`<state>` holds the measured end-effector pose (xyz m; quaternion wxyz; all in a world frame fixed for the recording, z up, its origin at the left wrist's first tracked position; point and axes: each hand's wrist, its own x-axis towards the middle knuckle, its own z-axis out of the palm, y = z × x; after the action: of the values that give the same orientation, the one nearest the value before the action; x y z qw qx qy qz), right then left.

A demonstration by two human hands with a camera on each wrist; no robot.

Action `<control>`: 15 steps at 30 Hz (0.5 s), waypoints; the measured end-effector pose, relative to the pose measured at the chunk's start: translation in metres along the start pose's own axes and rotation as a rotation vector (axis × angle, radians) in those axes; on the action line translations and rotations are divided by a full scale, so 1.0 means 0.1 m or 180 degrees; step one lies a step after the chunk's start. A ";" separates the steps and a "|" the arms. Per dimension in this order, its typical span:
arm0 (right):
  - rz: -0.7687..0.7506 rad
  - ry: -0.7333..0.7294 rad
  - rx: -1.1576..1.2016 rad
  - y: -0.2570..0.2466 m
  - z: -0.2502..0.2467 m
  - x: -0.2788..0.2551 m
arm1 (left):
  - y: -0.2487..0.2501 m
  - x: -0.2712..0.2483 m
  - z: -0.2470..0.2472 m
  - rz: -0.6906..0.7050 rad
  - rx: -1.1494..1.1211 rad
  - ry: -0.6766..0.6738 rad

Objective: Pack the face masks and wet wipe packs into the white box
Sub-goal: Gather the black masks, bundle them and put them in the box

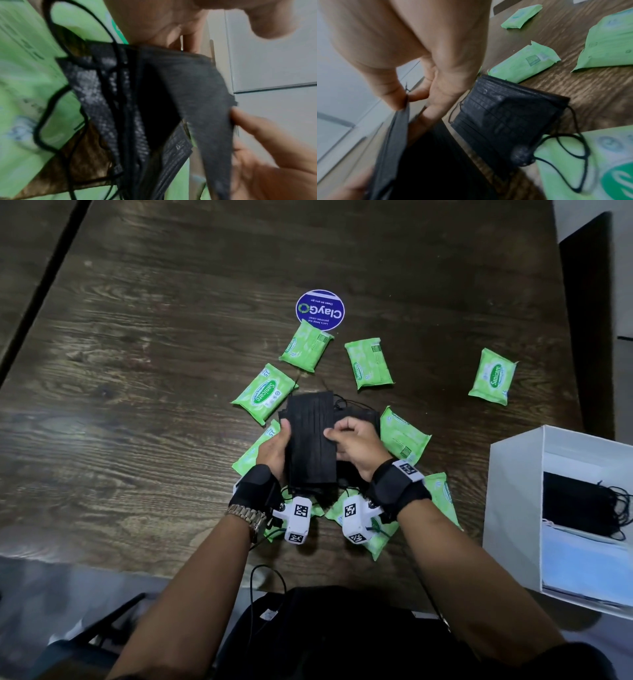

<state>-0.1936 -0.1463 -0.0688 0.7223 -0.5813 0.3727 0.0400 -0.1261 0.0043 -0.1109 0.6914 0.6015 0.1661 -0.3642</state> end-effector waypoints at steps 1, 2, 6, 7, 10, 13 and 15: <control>0.0044 0.0087 -0.0148 0.09 0.00 0.02 | 0.00 -0.03 0.02 0.0151 0.0061 -0.0069; 0.0044 0.0181 -0.0279 0.17 0.00 0.04 | 0.00 -0.04 0.01 0.0327 0.0277 -0.0079; -0.0186 0.1358 -0.1867 0.39 -0.18 0.15 | 0.00 -0.03 -0.06 0.0855 0.1150 0.0210; -0.0208 0.1548 -0.2343 0.43 -0.22 0.15 | 0.00 -0.05 -0.08 0.0906 0.1165 0.0248; -0.0208 0.1635 -0.3056 0.54 -0.25 0.12 | -0.04 -0.07 -0.16 0.0850 0.1079 0.0270; -0.0083 0.1683 -0.3402 0.63 -0.23 0.14 | -0.08 -0.04 -0.28 0.0998 0.1230 0.0145; 0.0028 0.1786 -0.3540 0.64 -0.21 0.14 | -0.10 -0.01 -0.33 0.1115 0.1456 0.0068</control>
<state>-0.2254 -0.1497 -0.1302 0.1858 -0.8572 0.4741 0.0768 -0.1271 0.0359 -0.1240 0.5883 0.7651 -0.0196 -0.2609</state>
